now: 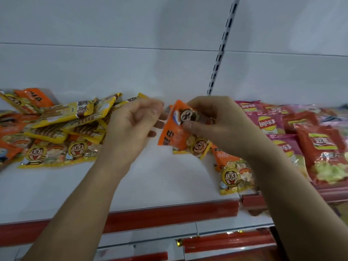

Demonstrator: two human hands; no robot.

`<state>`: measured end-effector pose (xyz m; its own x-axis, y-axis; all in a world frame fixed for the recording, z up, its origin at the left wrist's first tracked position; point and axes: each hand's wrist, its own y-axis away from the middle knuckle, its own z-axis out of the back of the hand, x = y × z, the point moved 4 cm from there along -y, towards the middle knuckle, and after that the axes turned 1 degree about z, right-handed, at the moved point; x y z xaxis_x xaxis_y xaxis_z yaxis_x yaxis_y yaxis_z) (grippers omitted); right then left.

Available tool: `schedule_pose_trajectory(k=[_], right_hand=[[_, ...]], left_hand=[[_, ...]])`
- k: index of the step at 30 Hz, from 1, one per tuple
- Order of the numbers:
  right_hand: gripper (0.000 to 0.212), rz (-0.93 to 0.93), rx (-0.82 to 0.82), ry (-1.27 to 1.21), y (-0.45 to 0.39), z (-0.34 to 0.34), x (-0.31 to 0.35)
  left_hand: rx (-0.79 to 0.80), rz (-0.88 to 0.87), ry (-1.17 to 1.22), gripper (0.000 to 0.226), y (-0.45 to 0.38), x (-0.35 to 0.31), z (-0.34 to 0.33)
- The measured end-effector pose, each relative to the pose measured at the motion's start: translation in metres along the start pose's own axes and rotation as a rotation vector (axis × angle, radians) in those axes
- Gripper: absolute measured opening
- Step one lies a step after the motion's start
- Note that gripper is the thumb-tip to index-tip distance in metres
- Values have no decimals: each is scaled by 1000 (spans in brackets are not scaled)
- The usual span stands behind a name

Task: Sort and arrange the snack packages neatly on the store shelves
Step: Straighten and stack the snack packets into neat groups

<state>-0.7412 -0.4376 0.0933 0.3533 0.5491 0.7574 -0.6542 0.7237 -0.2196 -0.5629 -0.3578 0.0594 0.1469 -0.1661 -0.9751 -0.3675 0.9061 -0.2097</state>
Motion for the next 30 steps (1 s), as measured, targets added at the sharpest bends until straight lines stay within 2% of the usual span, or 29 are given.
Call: schedule_pose_trajectory(k=[3, 5, 7, 9, 12, 19, 24, 30], right_hand=[[19, -159, -150, -360, 6, 8, -13], [29, -231, -142, -452, 5, 7, -20], [38, -245, -67, -453, 1, 8, -21], [35, -213, -38, -389, -5, 17, -18], [9, -117, -95, -180, -18, 39, -10], [10, -1, 31, 130, -41, 39, -7], [8, -41, 146, 229, -52, 39, -24], [9, 0, 176, 548, -57, 27, -42]], left_hand=[[92, 141, 57, 38, 19, 19, -13], [145, 162, 40, 41, 29, 23, -28], [61, 135, 58, 30, 29, 21, -33], [-23, 126, 83, 25, 26, 20, -28], [-67, 112, 57, 26, 23, 16, -18], [-93, 120, 23, 24, 34, 22, -14], [45, 227, 37, 33, 43, 34, -13], [-55, 203, -282, 14, 41, 45, -14]])
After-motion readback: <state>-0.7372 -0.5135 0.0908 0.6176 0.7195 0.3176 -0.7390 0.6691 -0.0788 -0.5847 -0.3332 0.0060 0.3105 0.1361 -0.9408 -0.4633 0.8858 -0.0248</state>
